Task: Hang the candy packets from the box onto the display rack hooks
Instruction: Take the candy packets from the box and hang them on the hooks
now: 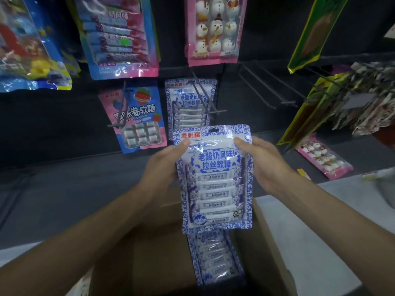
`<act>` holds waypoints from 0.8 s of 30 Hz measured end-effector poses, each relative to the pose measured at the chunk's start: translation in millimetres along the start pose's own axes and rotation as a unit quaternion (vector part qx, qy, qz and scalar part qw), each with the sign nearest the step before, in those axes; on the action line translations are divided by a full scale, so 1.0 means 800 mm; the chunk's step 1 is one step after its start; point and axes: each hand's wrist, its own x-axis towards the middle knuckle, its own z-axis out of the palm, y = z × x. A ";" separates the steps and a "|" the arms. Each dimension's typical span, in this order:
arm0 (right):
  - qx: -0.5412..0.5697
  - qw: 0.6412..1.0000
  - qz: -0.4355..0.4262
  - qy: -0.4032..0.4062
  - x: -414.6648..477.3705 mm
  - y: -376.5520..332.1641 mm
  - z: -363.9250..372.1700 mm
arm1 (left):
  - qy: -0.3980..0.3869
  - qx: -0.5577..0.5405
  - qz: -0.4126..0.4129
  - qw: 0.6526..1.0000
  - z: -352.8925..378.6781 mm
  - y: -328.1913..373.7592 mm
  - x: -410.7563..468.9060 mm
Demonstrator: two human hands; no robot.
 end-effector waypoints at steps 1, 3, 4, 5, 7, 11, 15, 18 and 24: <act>0.000 1.000 0.005 0.003 0.005 0.002 -0.001 | 0.003 -0.007 0.000 1.000 0.003 0.004 0.005; 0.007 1.000 0.012 0.010 0.012 0.003 -0.002 | 0.008 -0.012 -0.003 1.000 0.009 0.005 0.017; 0.007 1.000 0.014 0.010 0.014 0.002 -0.003 | 0.014 -0.014 -0.007 1.000 0.012 0.004 0.022; 0.004 1.000 0.014 0.010 0.017 0.002 -0.003 | 0.022 -0.023 -0.009 0.999 0.012 0.001 0.031; 0.000 1.000 0.008 0.016 0.025 0.002 -0.005 | 0.031 -0.043 -0.014 0.999 0.014 0.000 0.044; 0.020 0.999 -0.011 0.043 0.040 0.003 -0.005 | 0.052 -0.079 -0.009 0.995 0.019 -0.007 0.068; 0.023 0.999 -0.012 0.031 0.051 -0.003 -0.003 | 0.075 -0.095 0.010 0.993 0.020 -0.010 0.078; 0.022 1.000 -0.009 0.016 0.058 -0.007 -0.001 | 0.084 -0.097 0.004 0.992 0.017 -0.008 0.083; 0.032 0.999 0.002 0.024 0.063 -0.008 0.006 | 0.090 -0.105 -0.008 0.990 0.014 -0.006 0.088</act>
